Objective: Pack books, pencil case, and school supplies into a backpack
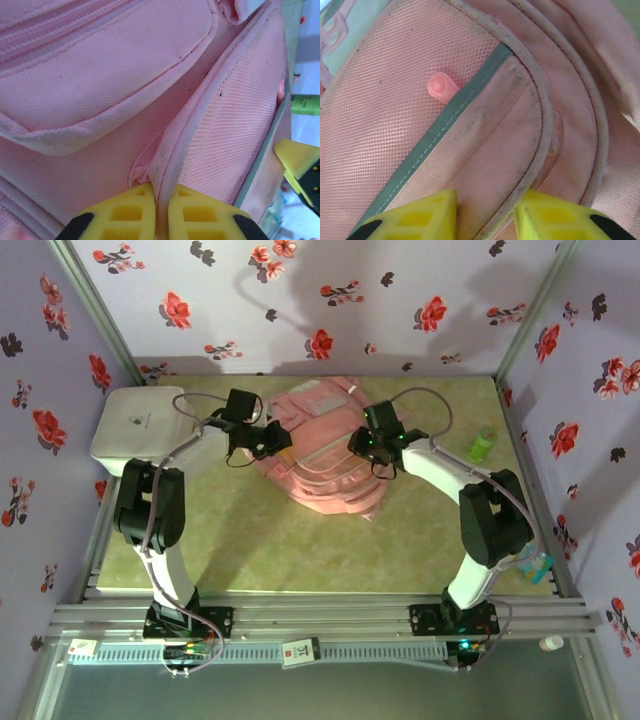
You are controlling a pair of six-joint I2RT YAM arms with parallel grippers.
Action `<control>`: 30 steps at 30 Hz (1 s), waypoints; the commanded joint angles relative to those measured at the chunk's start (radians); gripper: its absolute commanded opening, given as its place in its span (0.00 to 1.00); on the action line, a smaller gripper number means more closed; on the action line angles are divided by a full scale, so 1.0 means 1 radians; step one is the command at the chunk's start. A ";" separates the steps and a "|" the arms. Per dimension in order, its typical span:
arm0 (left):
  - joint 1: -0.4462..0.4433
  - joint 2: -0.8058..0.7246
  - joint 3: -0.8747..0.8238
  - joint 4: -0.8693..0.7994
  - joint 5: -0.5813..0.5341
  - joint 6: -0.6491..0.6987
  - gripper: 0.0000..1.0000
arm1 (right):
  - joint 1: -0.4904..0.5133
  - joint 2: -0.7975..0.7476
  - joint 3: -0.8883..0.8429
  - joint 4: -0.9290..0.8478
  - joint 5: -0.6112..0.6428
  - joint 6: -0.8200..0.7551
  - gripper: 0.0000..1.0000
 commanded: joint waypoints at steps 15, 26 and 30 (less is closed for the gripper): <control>-0.083 -0.012 -0.142 0.394 0.067 -0.304 0.01 | 0.136 -0.372 -0.189 -0.119 0.110 0.148 0.49; -0.140 0.017 -0.154 0.441 0.047 -0.351 0.00 | 0.357 -0.262 -0.191 0.040 0.191 0.334 0.46; -0.144 0.011 -0.156 0.438 0.047 -0.345 0.00 | 0.380 -0.234 -0.195 0.095 0.236 0.360 0.38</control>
